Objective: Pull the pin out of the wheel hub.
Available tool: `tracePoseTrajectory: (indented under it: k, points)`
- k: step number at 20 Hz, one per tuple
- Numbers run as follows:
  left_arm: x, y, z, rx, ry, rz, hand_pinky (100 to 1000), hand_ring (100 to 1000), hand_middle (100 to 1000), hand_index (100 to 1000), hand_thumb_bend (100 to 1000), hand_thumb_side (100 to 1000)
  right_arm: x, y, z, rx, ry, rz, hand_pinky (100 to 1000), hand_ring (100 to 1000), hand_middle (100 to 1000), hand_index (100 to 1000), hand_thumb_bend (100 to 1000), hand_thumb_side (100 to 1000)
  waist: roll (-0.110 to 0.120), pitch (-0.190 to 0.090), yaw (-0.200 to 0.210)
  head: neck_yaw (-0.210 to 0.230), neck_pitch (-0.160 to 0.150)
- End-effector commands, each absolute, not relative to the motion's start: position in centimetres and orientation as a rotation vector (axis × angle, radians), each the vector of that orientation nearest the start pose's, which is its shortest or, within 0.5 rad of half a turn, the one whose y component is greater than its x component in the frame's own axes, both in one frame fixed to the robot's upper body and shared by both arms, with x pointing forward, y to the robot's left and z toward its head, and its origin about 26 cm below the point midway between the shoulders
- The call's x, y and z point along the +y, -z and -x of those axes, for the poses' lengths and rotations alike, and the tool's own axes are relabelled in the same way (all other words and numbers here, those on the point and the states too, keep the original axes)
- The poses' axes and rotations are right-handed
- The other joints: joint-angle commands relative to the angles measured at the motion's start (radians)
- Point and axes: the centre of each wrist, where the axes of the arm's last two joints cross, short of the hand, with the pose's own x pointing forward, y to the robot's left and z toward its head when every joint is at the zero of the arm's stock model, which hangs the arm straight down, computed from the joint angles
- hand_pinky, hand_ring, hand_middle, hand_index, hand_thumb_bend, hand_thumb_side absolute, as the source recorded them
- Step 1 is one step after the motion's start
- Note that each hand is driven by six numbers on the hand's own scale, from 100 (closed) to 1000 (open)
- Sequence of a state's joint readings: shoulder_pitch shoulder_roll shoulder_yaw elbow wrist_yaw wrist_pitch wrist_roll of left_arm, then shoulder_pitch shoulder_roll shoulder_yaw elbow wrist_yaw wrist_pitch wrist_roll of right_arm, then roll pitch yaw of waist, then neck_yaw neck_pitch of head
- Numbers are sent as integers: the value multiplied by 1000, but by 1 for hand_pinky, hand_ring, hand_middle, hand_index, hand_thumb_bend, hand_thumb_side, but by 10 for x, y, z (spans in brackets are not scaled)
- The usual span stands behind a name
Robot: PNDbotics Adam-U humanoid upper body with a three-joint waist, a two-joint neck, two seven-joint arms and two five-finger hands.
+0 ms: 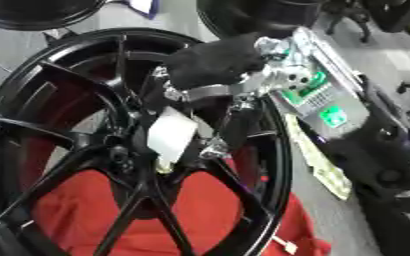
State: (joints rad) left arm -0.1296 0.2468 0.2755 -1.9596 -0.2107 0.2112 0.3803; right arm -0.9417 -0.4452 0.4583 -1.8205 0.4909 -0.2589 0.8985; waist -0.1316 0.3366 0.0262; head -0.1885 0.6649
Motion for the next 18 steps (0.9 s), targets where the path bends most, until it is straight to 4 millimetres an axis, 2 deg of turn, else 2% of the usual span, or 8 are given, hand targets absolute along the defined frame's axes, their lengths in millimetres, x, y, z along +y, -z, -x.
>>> tracePoseTrajectory:
  k: [1,5,6,15,16,18]
  points:
    - [338,-159,-275,-1894,-235,-884,758,619,550,668,100,811,-125,-325,-321,1973,2518,-474,760,676,339,506,152,100,9,-22,0,-6,-14]
    - [338,-159,-275,-1892,-233,-883,759,620,550,668,100,812,-128,-331,-318,2021,2495,-483,754,661,315,489,121,100,8,-25,-2,-6,-15]
    - [338,-158,-275,-1891,-232,-883,759,620,550,668,100,812,-128,-332,-317,2034,2486,-485,753,660,311,486,141,100,8,-25,-2,-6,-15]
    - [339,-158,-275,-1886,-232,-885,761,620,550,668,100,812,-140,-353,-306,2155,2395,-513,750,649,294,476,132,100,8,-32,-5,-6,-14]
    - [339,-158,-275,-1885,-231,-885,761,620,550,668,100,812,-142,-356,-305,2168,2383,-517,750,649,293,475,100,100,8,-33,-5,-7,-14]
    - [339,-157,-275,-1884,-231,-885,761,620,550,668,100,812,-145,-360,-302,2197,2359,-522,749,647,289,473,125,100,7,-34,-5,-8,-14]
